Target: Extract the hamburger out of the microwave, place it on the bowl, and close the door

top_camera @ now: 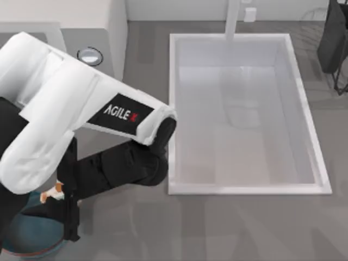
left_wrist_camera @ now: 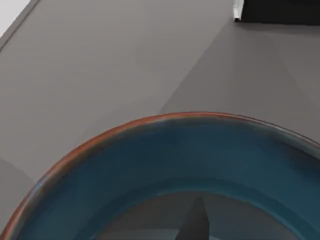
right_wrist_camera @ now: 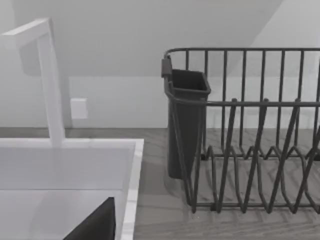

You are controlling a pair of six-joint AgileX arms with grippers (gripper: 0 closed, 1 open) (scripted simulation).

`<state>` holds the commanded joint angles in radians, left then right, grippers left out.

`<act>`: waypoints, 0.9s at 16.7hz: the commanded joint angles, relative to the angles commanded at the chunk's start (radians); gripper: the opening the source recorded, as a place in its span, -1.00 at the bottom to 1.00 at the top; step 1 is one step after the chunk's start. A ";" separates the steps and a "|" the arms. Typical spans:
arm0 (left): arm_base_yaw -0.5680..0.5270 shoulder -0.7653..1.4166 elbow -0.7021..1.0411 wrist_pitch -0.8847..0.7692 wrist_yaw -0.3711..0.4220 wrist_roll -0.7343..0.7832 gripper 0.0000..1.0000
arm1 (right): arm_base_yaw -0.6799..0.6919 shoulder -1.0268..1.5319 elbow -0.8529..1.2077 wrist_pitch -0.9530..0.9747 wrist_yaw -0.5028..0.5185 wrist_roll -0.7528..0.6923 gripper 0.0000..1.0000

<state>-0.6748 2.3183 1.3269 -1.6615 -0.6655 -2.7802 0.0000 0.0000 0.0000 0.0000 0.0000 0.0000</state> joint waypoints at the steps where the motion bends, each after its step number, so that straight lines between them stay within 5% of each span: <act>1: -0.005 0.010 -0.002 -0.018 -0.007 -0.018 -1.00 | 0.000 0.000 0.000 0.000 0.000 0.000 1.00; 15: 0.032 -0.011 -0.058 0.056 -0.048 -0.003 -1.00 | 0.000 0.000 0.000 0.000 0.000 0.000 1.00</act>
<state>-0.6427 2.3069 1.2689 -1.6058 -0.7131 -2.7829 0.0000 0.0000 0.0000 0.0000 0.0000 0.0000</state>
